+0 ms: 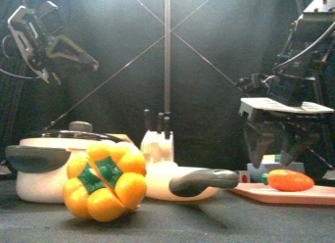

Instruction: Place carrot in plate

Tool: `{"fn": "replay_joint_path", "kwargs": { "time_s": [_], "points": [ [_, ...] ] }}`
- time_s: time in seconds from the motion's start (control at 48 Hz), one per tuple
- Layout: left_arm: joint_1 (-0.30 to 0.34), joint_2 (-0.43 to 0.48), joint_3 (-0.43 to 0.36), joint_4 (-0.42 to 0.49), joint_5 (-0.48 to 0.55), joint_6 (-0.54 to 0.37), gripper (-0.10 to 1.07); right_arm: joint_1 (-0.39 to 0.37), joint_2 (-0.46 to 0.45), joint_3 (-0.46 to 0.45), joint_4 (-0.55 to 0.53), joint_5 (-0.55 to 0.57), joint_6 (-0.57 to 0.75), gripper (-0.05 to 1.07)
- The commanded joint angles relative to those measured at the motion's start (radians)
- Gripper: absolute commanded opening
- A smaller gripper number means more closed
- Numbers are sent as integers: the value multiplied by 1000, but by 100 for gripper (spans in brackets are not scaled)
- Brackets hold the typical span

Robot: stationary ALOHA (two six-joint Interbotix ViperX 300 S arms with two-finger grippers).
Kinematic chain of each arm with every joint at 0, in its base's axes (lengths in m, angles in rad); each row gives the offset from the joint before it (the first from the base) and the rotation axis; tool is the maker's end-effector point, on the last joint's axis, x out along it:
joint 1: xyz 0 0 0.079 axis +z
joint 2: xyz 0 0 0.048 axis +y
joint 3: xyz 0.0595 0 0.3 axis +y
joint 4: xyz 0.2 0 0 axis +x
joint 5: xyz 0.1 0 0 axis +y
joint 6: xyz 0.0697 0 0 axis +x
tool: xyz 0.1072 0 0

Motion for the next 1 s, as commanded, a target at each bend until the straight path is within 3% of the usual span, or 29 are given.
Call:
{"fn": "replay_joint_path", "kwargs": {
  "time_s": [0.0, 0.979],
  "points": [
    [0, 0, -17, 0, -9, 0, 53, -11, -44, -8, -8, 18, 2, 94],
    [2, 0, -12, 0, -9, 0, 53, -20, -64, 6, -25, 6, -5, 94]
  ]
}}
